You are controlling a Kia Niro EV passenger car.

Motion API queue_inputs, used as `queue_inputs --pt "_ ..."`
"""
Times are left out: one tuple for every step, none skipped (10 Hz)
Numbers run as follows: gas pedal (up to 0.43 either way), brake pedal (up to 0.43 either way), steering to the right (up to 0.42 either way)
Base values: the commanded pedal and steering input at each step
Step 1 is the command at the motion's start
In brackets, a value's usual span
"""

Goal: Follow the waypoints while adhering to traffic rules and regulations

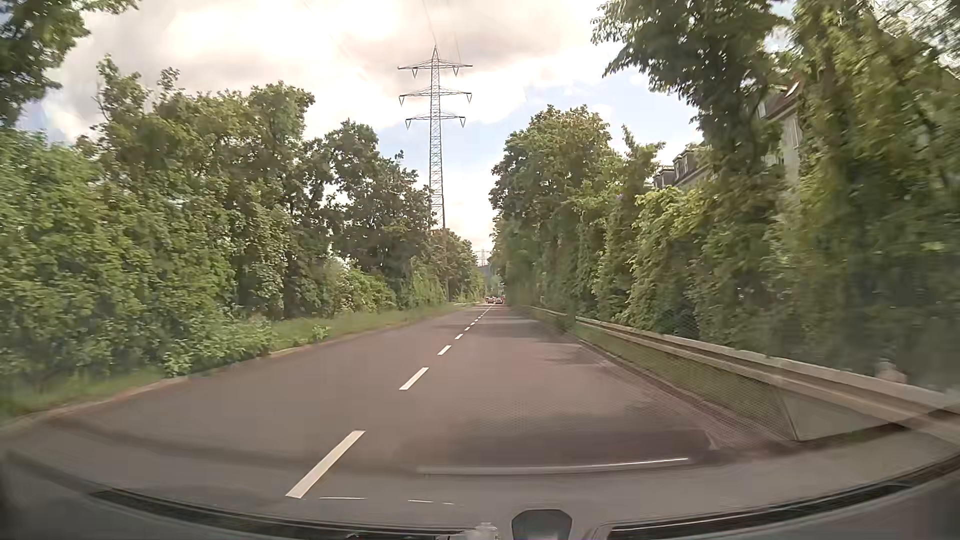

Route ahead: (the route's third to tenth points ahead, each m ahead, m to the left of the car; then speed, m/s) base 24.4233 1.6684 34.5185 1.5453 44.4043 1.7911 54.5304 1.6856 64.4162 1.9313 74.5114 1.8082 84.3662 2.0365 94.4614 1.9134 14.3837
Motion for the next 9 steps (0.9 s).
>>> queue_inputs --pt "0.079 0.000 -0.003" --pt "0.067 0.000 -0.003" --pt "0.020 0.000 -0.003" --pt "0.000 0.000 -0.003" --pt "0.000 0.000 -0.003" --pt "0.000 0.000 -0.003" --pt "0.000 0.000 -0.003" --pt "0.000 0.000 -0.003" --pt "0.000 0.000 -0.003"
